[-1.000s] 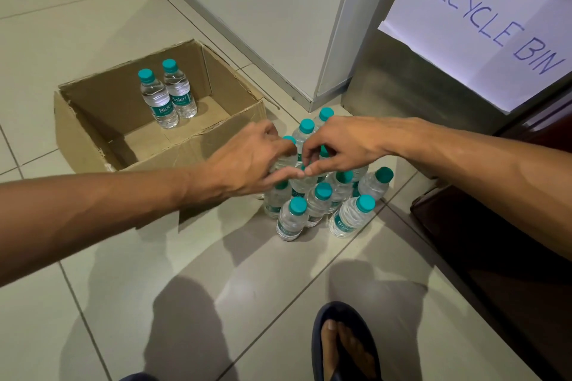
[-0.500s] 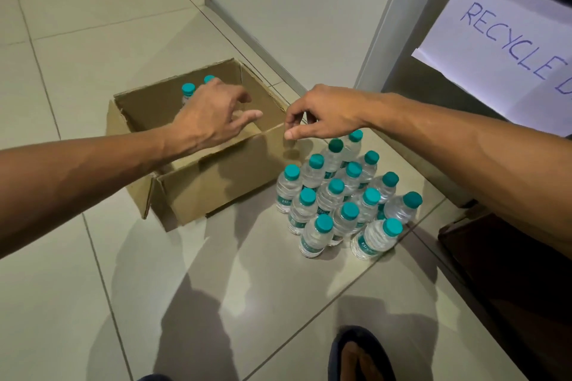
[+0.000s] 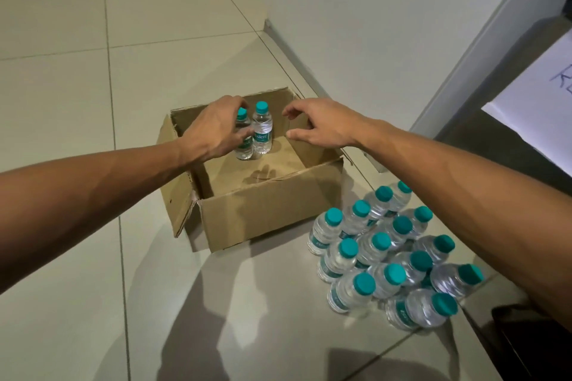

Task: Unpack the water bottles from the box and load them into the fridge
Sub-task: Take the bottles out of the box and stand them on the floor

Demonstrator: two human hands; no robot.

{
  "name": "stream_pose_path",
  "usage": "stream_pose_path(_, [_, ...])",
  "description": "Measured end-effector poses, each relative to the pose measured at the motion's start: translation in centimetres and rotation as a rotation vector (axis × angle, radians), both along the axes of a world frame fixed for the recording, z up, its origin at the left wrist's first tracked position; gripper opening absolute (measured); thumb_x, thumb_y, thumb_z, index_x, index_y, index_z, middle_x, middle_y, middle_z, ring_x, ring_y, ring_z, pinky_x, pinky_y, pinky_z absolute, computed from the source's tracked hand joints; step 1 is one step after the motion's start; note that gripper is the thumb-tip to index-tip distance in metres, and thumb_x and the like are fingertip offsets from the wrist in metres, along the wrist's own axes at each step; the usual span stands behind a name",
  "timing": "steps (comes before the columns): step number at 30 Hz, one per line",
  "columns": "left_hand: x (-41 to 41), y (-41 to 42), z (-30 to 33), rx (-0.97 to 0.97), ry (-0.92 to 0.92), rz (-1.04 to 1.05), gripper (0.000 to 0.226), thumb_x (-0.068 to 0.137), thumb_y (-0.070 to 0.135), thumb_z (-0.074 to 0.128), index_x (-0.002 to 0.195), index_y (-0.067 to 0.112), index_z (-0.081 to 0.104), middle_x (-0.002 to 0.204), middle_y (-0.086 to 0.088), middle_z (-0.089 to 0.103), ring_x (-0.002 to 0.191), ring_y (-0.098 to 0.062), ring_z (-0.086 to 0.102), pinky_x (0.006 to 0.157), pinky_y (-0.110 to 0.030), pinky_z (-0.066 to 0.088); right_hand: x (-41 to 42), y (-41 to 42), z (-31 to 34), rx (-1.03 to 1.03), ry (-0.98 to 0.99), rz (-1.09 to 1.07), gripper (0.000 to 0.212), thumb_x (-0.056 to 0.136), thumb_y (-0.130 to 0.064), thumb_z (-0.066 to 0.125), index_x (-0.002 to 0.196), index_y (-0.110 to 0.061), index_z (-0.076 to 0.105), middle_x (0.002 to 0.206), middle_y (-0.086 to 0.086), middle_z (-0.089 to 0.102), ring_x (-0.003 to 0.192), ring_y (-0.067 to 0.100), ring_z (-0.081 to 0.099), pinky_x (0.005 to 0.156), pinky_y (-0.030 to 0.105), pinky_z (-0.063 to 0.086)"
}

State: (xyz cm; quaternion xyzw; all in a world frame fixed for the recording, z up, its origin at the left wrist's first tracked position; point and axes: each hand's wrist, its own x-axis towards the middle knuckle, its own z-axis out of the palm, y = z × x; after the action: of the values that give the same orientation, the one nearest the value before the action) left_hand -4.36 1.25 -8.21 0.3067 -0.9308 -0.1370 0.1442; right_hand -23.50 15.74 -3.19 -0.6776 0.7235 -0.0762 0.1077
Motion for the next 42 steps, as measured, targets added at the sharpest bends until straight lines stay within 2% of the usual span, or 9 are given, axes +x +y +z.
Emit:
stream_pose_path(3, [-0.2,-0.8,-0.6,0.026,-0.007,0.025,0.06,0.087,0.036,0.071,0.137,0.015,0.046,0.137,-0.011,0.053,0.122,-0.026,0.052,0.101,-0.038,0.043,0.1,-1.8,-1.0,-0.001,0.011,-0.02,0.064,0.095,-0.041,0.065,0.15,-0.018,0.042,0.15,0.003,0.05,0.121,0.011,0.053,0.096,0.024,0.039])
stream_pose_path(6, [-0.4,-1.5,-1.4,0.061,-0.018,0.011,0.066,0.086,0.031,0.072,0.142,0.015,0.041,0.144,-0.011,0.048,0.13,-0.027,0.047,0.107,-0.039,0.038,0.3,-3.6,-2.3,0.012,0.039,-0.046,0.071,0.094,-0.042,0.065,0.154,-0.018,0.035,0.156,0.006,0.042,0.141,0.024,0.041,0.114,0.037,0.034])
stream_pose_path(17, [-1.9,-2.4,-4.0,0.089,-0.074,-0.015,0.072,0.091,0.019,0.063,0.153,0.012,0.027,0.16,-0.015,0.023,0.144,-0.035,0.028,0.118,-0.047,0.027,1.3,-8.3,-6.0,0.102,0.05,-0.061,0.09,0.094,-0.04,0.066,0.161,-0.015,0.011,0.169,0.002,0.005,0.153,0.025,0.02,0.123,0.041,0.023])
stream_pose_path(22, [-2.1,-2.8,-4.8,0.086,-0.12,-0.024,0.074,0.091,0.019,0.064,0.154,0.012,0.025,0.161,-0.016,0.019,0.144,-0.039,0.027,0.119,-0.049,0.026,1.8,-9.7,-7.1,0.102,0.123,-0.09,0.091,0.094,-0.038,0.065,0.161,-0.015,0.008,0.169,0.003,0.0,0.15,0.03,0.025,0.12,0.047,0.031])
stream_pose_path(29, [-1.8,-3.0,-4.9,-0.066,-0.13,-0.035,0.068,0.086,0.018,0.07,0.145,0.006,0.038,0.145,-0.017,0.034,0.12,-0.037,0.044,0.1,-0.044,0.046,1.6,-10.5,-8.1,0.122,0.143,-0.077,0.086,0.095,-0.031,0.063,0.161,-0.011,0.011,0.169,0.006,0.006,0.15,0.03,0.027,0.121,0.043,0.028])
stream_pose_path(33, [-1.8,-3.4,-5.3,-0.082,-0.099,-0.028,0.062,0.088,0.021,0.068,0.142,0.006,0.041,0.13,-0.017,0.037,0.111,-0.032,0.045,0.096,-0.043,0.049,1.9,-10.9,-7.9,0.046,0.146,-0.099,0.074,0.094,-0.023,0.065,0.155,-0.005,0.027,0.155,0.016,0.026,0.127,0.036,0.051,0.109,0.043,0.045])
stream_pose_path(36, [-1.9,-3.5,-5.7,-0.023,-0.034,-0.028,0.052,0.086,0.014,0.07,0.134,0.01,0.05,0.114,-0.01,0.041,0.098,-0.023,0.045,0.086,-0.034,0.049,1.7,-10.9,-8.0,0.038,0.098,-0.113,0.049,0.094,-0.012,0.064,0.14,-0.004,0.047,0.138,0.016,0.036,0.108,0.03,0.058,0.099,0.035,0.05])
stream_pose_path(39, [-1.9,-3.5,-6.2,0.009,-0.009,-0.023,0.034,0.086,0.016,0.072,0.118,0.011,0.06,0.102,-0.003,0.042,0.088,-0.017,0.044,0.075,-0.025,0.041,1.3,-10.5,-8.6,0.028,0.048,-0.149,0.04,0.094,-0.009,0.064,0.133,-0.01,0.054,0.13,0.012,0.042,0.103,0.029,0.058,0.095,0.037,0.052])
stream_pose_path(42, [-1.8,-3.4,-6.7,0.045,-0.011,-0.019,0.033,0.087,0.014,0.071,0.118,0.011,0.06,0.112,-0.009,0.056,0.095,-0.02,0.051,0.081,-0.025,0.043,1.1,-10.1,-9.1,0.003,0.019,-0.175,0.042,0.092,-0.015,0.069,0.132,-0.014,0.056,0.127,0.01,0.047,0.105,0.028,0.058,0.096,0.037,0.052])
